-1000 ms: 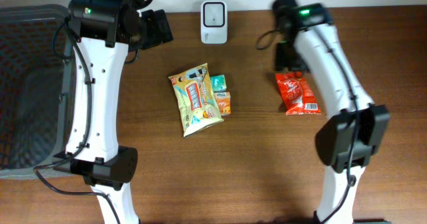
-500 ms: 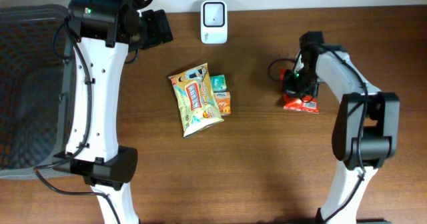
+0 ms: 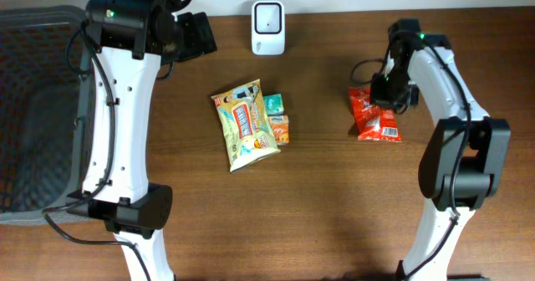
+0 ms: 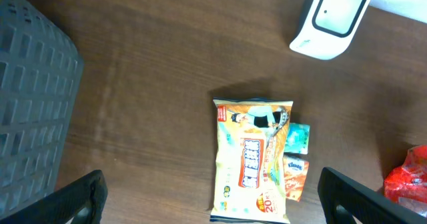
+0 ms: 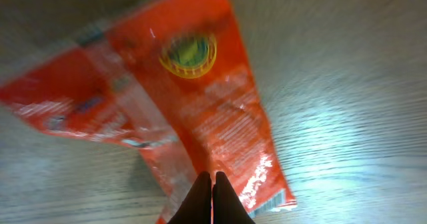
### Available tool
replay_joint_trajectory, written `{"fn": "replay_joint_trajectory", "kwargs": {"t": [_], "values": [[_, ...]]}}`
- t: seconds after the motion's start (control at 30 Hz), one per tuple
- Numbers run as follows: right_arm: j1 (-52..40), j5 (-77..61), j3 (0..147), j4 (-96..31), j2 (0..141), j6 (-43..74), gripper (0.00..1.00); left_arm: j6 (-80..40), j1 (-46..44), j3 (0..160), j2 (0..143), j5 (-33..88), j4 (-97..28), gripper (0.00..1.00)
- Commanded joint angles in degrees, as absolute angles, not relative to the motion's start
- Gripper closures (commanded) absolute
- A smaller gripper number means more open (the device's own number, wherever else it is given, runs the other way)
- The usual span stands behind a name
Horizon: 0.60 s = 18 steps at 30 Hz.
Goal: Scan the item barcode
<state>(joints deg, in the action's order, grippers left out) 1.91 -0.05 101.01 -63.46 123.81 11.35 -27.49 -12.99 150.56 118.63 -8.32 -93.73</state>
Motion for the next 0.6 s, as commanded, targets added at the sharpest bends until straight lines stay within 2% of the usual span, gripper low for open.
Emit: {"fn": "replay_joint_trajectory", "kwargs": {"t": [0.0, 0.1, 0.2, 0.27, 0.3, 0.37, 0.47, 0.57], "values": [[2.2, -3.2, 92.6, -57.2, 124.2, 11.2, 0.96, -27.7, -13.0, 150.6, 118.8, -8.1, -93.7, 0.01], [2.2, -5.8, 86.4, -51.3, 124.2, 11.6, 0.96, -27.7, -13.0, 150.6, 118.8, -8.1, -93.7, 0.01], [2.4, -5.8, 93.8, -60.8, 123.1, 12.2, 0.96, -27.7, -13.0, 150.6, 118.8, -8.1, -93.7, 0.01], [2.3, -5.8, 106.0, -71.8, 122.9, 12.2, 0.96, -27.8, -13.0, 150.6, 118.8, -8.1, -93.7, 0.01], [2.3, -5.8, 111.1, -76.3, 122.9, 12.3, 0.85, -27.8, -13.0, 150.6, 118.8, -8.1, -93.7, 0.01], [2.3, -5.8, 115.1, -81.0, 122.9, 12.2, 0.82, -27.8, -13.0, 150.6, 118.8, -8.1, -93.7, 0.01], [2.3, -5.5, 112.1, -83.5, 123.3, 12.2, 0.83, -27.7, -13.0, 150.6, 118.8, -8.1, -93.7, 0.01], [2.3, -5.6, 103.5, -76.1, 123.3, 12.3, 0.83, -27.7, -13.0, 150.6, 118.8, -8.2, -93.7, 0.01]]}}
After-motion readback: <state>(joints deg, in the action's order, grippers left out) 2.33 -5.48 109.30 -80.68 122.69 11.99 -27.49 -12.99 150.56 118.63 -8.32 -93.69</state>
